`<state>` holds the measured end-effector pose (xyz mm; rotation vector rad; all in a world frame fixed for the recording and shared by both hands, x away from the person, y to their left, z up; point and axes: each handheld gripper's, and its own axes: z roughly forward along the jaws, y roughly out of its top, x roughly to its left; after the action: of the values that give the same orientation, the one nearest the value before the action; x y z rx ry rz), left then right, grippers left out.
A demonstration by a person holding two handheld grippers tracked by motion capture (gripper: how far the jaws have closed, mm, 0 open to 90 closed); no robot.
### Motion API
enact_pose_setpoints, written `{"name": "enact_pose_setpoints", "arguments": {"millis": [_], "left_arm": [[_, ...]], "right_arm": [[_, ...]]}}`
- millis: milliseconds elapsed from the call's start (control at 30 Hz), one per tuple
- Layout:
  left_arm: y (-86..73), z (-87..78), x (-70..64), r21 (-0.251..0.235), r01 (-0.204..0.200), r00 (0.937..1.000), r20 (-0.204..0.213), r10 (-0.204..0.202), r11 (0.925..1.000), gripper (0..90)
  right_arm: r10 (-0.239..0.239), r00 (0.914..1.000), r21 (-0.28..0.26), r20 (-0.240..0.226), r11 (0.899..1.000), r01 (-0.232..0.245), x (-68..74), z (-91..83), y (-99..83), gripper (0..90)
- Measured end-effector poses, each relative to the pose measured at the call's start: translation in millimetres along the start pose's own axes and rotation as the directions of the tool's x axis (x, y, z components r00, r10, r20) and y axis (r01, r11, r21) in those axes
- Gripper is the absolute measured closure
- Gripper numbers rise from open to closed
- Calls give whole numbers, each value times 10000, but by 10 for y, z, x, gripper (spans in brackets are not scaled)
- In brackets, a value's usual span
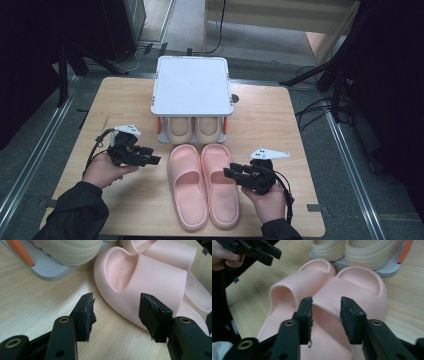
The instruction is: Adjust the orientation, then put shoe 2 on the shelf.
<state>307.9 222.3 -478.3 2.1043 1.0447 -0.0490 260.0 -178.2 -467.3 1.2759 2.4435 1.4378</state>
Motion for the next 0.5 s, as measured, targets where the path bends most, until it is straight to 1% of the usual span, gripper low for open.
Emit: {"name": "enact_pose_setpoints", "arguments": {"millis": [33,100,267,400,500], "left_arm": [[-2,0,6,-6,5,10000,-26,-5,10000,450],[-3,-2,10,42,6,10000,-41,-6,10000,448],[6,8,-1,9,-66,10000,1,66,10000,443],[13,9,6,-21,-74,10000,65,74,10000,440],[14,-3,21,-60,-47,10000,86,47,10000,434]], "right_arm": [[20,10000,-43,-7,10000,-20,39,6,-14,572],[-1,10000,-12,-29,10000,1,115,19,-48,566],[-225,9997,121,-104,9997,226,295,68,-139,554],[-347,9994,172,-87,9992,349,366,89,-185,553],[-315,9995,229,-40,9992,316,398,117,-223,521]]}}
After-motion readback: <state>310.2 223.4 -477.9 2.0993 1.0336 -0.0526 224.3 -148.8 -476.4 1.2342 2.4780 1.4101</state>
